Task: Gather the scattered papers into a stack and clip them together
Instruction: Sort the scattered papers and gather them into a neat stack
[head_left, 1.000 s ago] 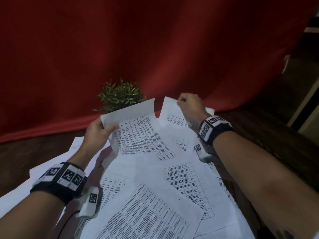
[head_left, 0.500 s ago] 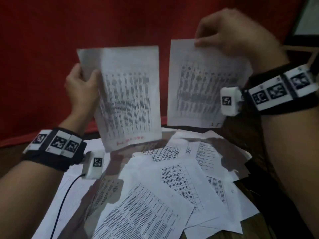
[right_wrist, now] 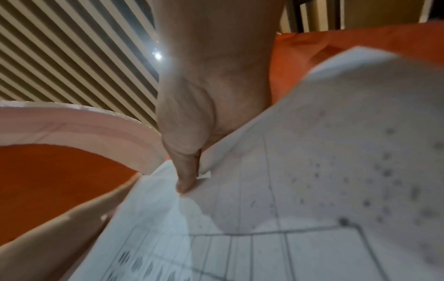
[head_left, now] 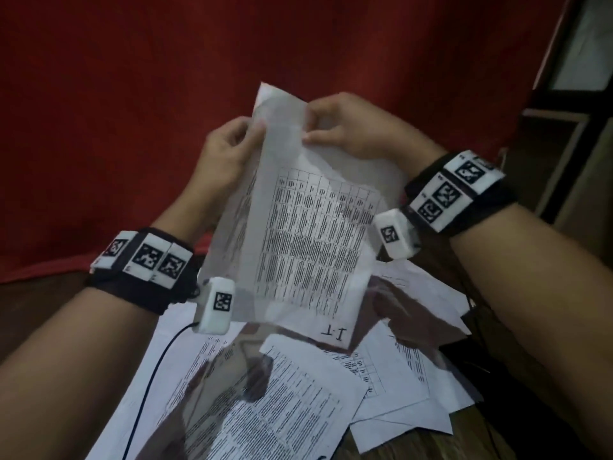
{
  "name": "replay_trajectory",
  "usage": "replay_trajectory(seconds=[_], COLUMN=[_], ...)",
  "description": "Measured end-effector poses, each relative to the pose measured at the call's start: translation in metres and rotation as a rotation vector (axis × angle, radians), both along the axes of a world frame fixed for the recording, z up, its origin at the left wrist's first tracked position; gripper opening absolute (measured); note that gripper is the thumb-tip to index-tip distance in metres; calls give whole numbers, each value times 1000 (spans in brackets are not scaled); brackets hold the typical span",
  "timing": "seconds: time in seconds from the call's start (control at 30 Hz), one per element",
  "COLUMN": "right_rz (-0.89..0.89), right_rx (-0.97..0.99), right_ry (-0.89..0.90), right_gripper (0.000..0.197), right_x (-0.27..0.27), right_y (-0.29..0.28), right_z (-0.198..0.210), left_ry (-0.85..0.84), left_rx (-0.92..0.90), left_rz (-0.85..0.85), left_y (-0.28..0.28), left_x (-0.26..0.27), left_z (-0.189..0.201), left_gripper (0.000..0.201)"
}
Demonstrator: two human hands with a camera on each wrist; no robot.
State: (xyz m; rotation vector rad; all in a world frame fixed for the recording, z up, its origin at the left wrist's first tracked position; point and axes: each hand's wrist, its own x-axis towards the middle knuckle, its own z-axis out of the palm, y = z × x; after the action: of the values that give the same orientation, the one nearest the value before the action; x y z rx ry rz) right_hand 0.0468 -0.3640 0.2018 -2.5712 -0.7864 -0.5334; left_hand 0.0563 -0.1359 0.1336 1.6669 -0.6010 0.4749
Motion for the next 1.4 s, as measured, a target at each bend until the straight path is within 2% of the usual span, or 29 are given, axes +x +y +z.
replay_trajectory(seconds=[0.1, 0.17, 0.2, 0.27, 0.33, 0.37, 0.4, 0.43, 0.5, 0.53, 0.57, 0.6, 0.63, 0.67, 0.7, 0.73, 0.77, 0.8, 0.83, 0.87, 0.97, 1.03, 1.1, 1.17, 1.23, 1.33, 1.4], right_rz=[-47, -84, -114, -165, -188, -193, -198, -202, -236, -268, -308, -340, -356, -342, -290, -217, -142, -88, -67, -71, -23, 8, 17, -1, -26, -42, -5], right_rx=[143, 229, 235, 68, -257, -401, -502, -543, -462, -363, -241, -97, 80, 281, 495, 706, 874, 959, 956, 892, 720, 793, 895, 831, 670, 456, 323], right_ry=[-84, -100, -115, -255, -403, -418, -385, -321, -179, -135, -111, -95, -66, -15, 55, 127, 194, 248, 291, 332, 429, 397, 357, 380, 422, 582, 717], right_gripper=[10, 10, 15, 49, 87, 92, 85, 65, 16, 6, 6, 9, 10, 10, 13, 19, 23, 26, 28, 29, 32, 33, 21, 5, 7, 15, 28], right_x=[5, 5, 3, -7, -26, -35, -41, -45, -43, -39, -34, -26, -19, -13, -10, -8, -8, -8, -9, -9, -7, -6, -5, -6, -8, -3, 1], right_y=[-11, -20, -23, -18, 1, 12, 22, 29, 27, 18, 7, -7, -21, -33, -41, -45, -46, -45, -43, -40, -35, -32, -28, -26, -27, -39, -51], right_z=[-12, -20, -22, -27, -30, -30, -32, -33, -38, -41, -44, -48, -53, -61, -70, -79, -87, -95, -102, -108, -121, -124, -124, -129, -141, -160, -169], left_ry=[93, 174, 194, 206, 159, 121, 72, -4, -212, -313, -377, -368, -294, -173, -23, 146, 318, 475, 559, 563, 306, 202, 140, 172, 256, 382, 427], left_rx=[70, 203, 271, 405, 541, 614, 692, 754, 772, 717, 627, 518, 384, 239, 103, -41, -212, -364, -451, -470, -315, -232, -219, -217, -142, -70, -77], left_rz=[-91, -65, -31, 5, 15, 33, 66, 117, 255, 374, 549, 741, 890, 955, 908, 738, 480, 217, 48, -25, 159, 194, 142, 44, 5, 22, 27], left_y=[9, 16, 18, 19, 13, 8, 3, -1, -1, 3, 11, 21, 31, 35, 36, 34, 29, 23, 18, 13, -2, -4, -3, 0, 2, 9, 14], left_x=[-4, -3, -2, -1, -2, -5, -10, -13, -16, -15, -10, -7, -5, -6, -7, -7, -6, -8, -10, -12, -15, -14, -17, -17, -12, -6, -4], left_z=[-12, -22, -25, -24, -16, -11, -5, 1, 7, 6, 1, -6, -17, -28, -40, -52, -59, -63, -65, -64, -52, -46, -44, -53, -72, -107, -122], left_gripper=[22, 29, 25, 15, 10, 7, 7, 10, 13, 16, 29, 49, 70, 87, 98, 103, 100, 94, 86, 77, 27, 16, 27, 48, 57, 59, 48])
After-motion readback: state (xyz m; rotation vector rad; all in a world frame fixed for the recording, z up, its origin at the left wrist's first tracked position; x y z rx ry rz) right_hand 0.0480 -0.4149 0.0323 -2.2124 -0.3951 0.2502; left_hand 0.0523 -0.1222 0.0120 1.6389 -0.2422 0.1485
